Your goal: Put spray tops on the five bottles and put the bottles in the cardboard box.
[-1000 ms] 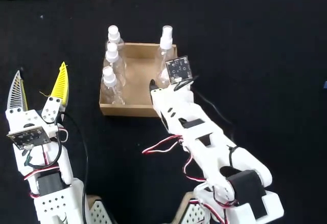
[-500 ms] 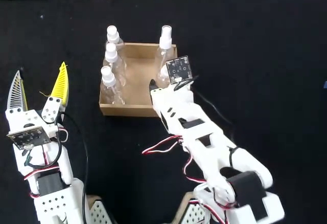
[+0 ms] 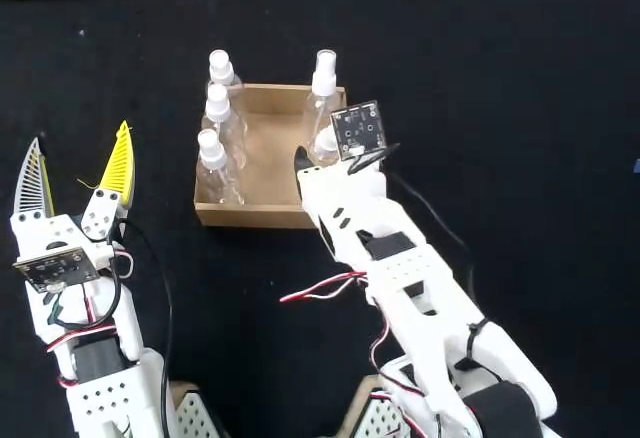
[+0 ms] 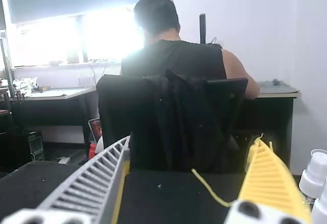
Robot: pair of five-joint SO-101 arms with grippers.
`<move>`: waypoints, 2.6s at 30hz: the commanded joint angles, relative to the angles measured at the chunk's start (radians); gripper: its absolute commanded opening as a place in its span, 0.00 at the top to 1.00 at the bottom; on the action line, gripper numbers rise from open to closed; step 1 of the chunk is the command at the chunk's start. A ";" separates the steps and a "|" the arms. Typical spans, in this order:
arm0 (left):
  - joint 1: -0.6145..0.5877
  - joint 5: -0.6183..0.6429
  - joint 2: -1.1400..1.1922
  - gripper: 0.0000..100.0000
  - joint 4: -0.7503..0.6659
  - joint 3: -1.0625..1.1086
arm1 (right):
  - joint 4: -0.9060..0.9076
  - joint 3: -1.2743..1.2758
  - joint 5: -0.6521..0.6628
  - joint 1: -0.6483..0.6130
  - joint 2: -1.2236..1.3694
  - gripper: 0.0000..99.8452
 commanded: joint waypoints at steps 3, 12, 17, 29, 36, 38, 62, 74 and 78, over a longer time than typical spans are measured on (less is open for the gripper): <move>-0.010 -0.003 -0.006 0.67 0.003 0.022 | 0.006 -0.048 -0.003 -0.006 -0.061 0.66; -0.010 -0.003 -0.006 0.67 0.003 0.022 | 0.008 -0.076 -0.003 -0.006 -0.062 0.66; -0.010 -0.003 -0.006 0.67 0.003 0.022 | 0.008 -0.082 -0.003 -0.008 -0.062 0.66; -0.010 -0.003 -0.006 0.67 0.003 0.022 | 0.158 -0.058 -0.003 -0.006 -0.222 0.67; -0.010 -0.003 -0.006 0.67 0.003 0.022 | 0.206 -0.065 -0.003 -0.006 -0.294 0.67; -0.010 -0.003 -0.006 0.67 0.003 0.022 | 0.212 -0.084 -0.003 -0.006 -0.315 0.67; -0.007 -0.002 -0.002 0.67 0.178 0.022 | 0.726 -0.107 0.008 0.609 -0.941 0.96; -0.093 -0.003 -0.006 0.67 0.404 0.021 | 0.735 0.407 0.150 0.678 -1.153 0.99; -0.125 0.002 0.000 0.67 0.404 0.021 | 0.798 0.507 0.227 0.717 -1.273 0.99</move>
